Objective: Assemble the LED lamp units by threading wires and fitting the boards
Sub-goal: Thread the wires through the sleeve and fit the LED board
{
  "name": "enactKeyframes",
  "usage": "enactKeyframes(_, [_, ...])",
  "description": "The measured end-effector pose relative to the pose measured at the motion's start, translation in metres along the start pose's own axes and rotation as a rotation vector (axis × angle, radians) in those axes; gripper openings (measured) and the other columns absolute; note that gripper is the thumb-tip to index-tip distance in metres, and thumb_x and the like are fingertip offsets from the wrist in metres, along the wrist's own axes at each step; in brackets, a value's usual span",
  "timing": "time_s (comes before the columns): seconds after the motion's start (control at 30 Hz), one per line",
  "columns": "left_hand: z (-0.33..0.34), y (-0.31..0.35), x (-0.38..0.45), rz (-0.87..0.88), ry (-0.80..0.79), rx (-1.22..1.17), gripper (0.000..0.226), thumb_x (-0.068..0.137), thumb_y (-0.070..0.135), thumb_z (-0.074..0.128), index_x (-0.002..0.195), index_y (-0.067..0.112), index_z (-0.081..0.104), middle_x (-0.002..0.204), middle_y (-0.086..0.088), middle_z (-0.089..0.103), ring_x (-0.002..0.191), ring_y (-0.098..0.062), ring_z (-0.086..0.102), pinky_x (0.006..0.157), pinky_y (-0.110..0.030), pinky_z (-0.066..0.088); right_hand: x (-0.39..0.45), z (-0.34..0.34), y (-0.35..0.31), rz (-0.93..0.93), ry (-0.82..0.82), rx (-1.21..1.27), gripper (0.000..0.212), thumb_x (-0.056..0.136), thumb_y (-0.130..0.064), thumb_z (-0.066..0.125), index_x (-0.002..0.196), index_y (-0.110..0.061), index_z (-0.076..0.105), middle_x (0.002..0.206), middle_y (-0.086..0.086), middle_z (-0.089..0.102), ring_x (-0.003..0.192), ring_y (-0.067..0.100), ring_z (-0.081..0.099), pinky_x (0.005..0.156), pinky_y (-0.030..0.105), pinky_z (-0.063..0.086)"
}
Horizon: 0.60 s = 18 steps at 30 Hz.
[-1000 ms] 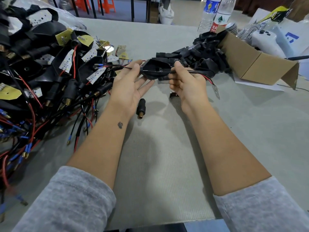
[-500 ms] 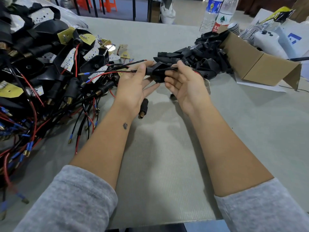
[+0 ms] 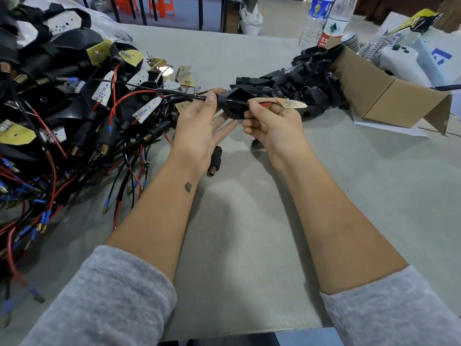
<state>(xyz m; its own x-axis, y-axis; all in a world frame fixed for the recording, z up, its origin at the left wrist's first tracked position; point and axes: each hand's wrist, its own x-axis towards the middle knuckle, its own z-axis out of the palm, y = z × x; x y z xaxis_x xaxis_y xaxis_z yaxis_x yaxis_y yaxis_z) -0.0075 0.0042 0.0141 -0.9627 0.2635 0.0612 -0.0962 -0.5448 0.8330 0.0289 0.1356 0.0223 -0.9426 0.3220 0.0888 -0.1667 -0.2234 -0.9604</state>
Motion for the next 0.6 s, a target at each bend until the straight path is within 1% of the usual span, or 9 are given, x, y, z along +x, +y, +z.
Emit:
enactKeyframes(0.07, [-0.001,0.000,0.000,0.016,0.006,-0.012,0.022,0.104,0.021,0.043,0.108,0.012,0.062,0.119,-0.012,0.068,0.103,-0.023,0.069,0.082,-0.032,0.058,-0.001,0.001,0.000,-0.004,-0.024,-0.003,0.005,0.094,-0.004,0.059,0.091,-0.003,0.062,0.076,0.009,0.064,0.064,0.017,0.062,0.066,0.026,0.056])
enactKeyframes(0.13, [-0.002,0.001,0.001,0.033,0.016,-0.014,0.022,0.104,0.021,0.042,0.105,0.013,0.063,0.116,-0.011,0.069,0.103,-0.024,0.069,0.083,-0.033,0.058,-0.001,0.001,0.000,-0.006,-0.034,0.009,0.004,0.094,-0.006,0.060,0.091,-0.003,0.062,0.075,0.009,0.065,0.065,0.018,0.063,0.067,0.027,0.056])
enactKeyframes(0.23, [-0.004,0.001,0.002,0.054,0.071,-0.019,0.023,0.104,0.023,0.041,0.105,0.013,0.062,0.109,-0.006,0.072,0.101,-0.023,0.070,0.082,-0.034,0.058,-0.001,0.001,-0.001,0.005,0.016,0.047,0.010,0.095,-0.014,0.061,0.096,-0.003,0.060,0.073,0.009,0.065,0.063,0.018,0.064,0.063,0.027,0.055])
enactKeyframes(0.27, [-0.005,0.002,0.002,0.057,0.097,-0.033,0.023,0.104,0.024,0.041,0.104,0.014,0.061,0.105,-0.005,0.073,0.100,-0.023,0.071,0.081,-0.033,0.058,0.001,0.001,-0.001,0.021,0.051,0.070,0.015,0.096,-0.017,0.059,0.100,-0.002,0.060,0.072,0.009,0.065,0.062,0.018,0.064,0.062,0.028,0.055])
enactKeyframes(0.33, [-0.007,0.004,0.003,0.055,0.133,-0.071,0.023,0.104,0.026,0.041,0.101,0.014,0.061,0.096,-0.001,0.075,0.097,-0.022,0.072,0.078,-0.033,0.059,0.003,-0.001,-0.002,0.060,0.130,0.143,0.028,0.099,-0.018,0.054,0.119,0.001,0.053,0.074,0.012,0.066,0.061,0.020,0.065,0.060,0.028,0.055])
enactKeyframes(0.4, [-0.007,0.004,0.003,0.046,0.156,-0.081,0.023,0.104,0.027,0.042,0.098,0.014,0.061,0.089,0.001,0.076,0.093,-0.022,0.073,0.075,-0.032,0.059,0.005,-0.004,-0.002,0.084,0.183,0.224,0.037,0.099,-0.009,0.046,0.135,-0.004,0.039,0.083,0.016,0.067,0.066,0.023,0.067,0.064,0.029,0.057])
enactKeyframes(0.47, [-0.006,0.004,0.003,0.035,0.166,-0.075,0.023,0.104,0.026,0.042,0.097,0.014,0.060,0.087,0.002,0.076,0.090,-0.021,0.073,0.073,-0.032,0.059,0.006,-0.007,-0.002,0.092,0.206,0.245,0.053,0.095,0.004,0.042,0.144,-0.012,0.029,0.097,0.017,0.064,0.074,0.025,0.068,0.070,0.030,0.058])
enactKeyframes(0.53, [-0.004,0.004,0.004,0.023,0.168,-0.080,0.022,0.104,0.025,0.042,0.097,0.014,0.060,0.086,0.001,0.076,0.089,-0.022,0.073,0.073,-0.032,0.059,0.007,-0.008,-0.002,0.078,0.217,0.205,0.065,0.089,0.013,0.042,0.146,-0.015,0.031,0.108,0.013,0.059,0.079,0.023,0.068,0.075,0.031,0.059])
enactKeyframes(0.6, [-0.005,0.004,0.004,0.013,0.180,-0.095,0.022,0.104,0.026,0.043,0.099,0.013,0.060,0.087,0.000,0.076,0.090,-0.022,0.073,0.073,-0.033,0.059,0.008,-0.008,-0.001,0.043,0.223,0.136,0.064,0.084,0.018,0.047,0.140,-0.012,0.041,0.109,0.007,0.057,0.082,0.020,0.068,0.077,0.028,0.058])
